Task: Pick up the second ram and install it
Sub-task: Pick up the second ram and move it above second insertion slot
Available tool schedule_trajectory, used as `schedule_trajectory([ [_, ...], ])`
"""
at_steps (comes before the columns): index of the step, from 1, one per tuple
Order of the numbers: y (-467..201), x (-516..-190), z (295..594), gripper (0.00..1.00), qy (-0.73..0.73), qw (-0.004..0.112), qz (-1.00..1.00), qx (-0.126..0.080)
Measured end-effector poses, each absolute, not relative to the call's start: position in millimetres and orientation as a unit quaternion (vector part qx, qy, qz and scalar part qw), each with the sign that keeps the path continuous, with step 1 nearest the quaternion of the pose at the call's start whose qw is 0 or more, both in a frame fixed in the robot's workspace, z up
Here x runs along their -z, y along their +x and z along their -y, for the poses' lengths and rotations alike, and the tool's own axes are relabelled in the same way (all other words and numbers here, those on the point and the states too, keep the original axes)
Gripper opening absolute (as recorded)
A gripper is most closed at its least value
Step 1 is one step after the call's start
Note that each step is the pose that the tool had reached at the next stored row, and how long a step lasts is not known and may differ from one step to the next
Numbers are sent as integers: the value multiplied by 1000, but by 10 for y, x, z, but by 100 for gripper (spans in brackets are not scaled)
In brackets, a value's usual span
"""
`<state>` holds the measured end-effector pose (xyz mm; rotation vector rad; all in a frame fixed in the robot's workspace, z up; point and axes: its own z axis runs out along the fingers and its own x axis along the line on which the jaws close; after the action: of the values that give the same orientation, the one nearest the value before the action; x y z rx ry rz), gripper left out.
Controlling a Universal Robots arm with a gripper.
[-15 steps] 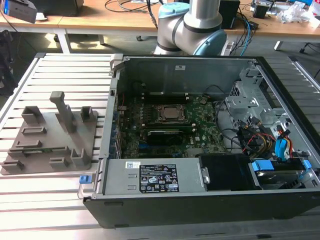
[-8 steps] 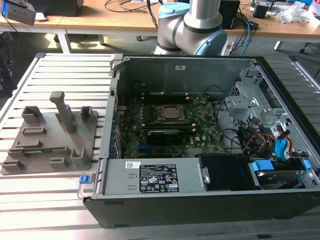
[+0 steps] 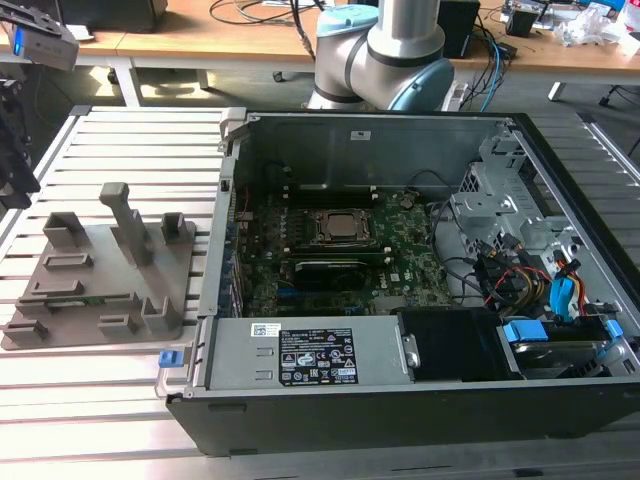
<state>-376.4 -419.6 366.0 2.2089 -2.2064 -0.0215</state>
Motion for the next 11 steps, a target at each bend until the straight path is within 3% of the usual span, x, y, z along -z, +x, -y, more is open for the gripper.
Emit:
schedule_trajectory([
  [11, -3764, -3503, 4197, 30, 707, 10, 707, 7],
])
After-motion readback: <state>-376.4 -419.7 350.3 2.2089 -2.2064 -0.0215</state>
